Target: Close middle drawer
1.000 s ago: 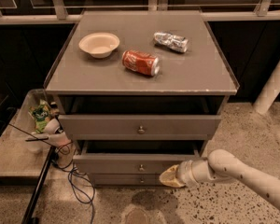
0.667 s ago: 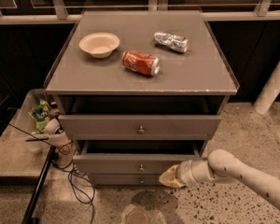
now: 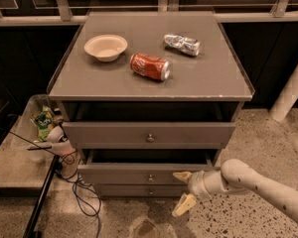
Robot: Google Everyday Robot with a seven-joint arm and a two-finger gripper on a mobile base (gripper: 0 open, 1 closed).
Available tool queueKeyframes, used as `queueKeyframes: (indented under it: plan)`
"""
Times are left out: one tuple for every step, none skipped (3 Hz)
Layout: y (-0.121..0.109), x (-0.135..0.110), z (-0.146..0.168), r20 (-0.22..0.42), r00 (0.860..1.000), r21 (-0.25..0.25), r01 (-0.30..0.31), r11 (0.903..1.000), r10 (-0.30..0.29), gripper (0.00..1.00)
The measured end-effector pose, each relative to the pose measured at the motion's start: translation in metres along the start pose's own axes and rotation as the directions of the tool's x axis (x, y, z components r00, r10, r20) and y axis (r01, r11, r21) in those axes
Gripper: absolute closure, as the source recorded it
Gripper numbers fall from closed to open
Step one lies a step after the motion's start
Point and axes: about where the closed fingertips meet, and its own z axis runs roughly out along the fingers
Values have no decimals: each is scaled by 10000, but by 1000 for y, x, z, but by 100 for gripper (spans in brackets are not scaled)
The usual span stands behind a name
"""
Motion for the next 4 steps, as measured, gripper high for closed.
queueKeyframes:
  plan:
    - [0, 0, 0, 0, 10000, -1, 0, 10000, 0, 0]
    - [-1, 1, 10, 6, 9999, -232, -100, 9997, 100, 0]
    - [-35, 9, 40, -336, 9994, -243, -95, 9997, 87, 0]
    - [-32, 9, 40, -336, 9994, -244, -96, 9997, 87, 0]
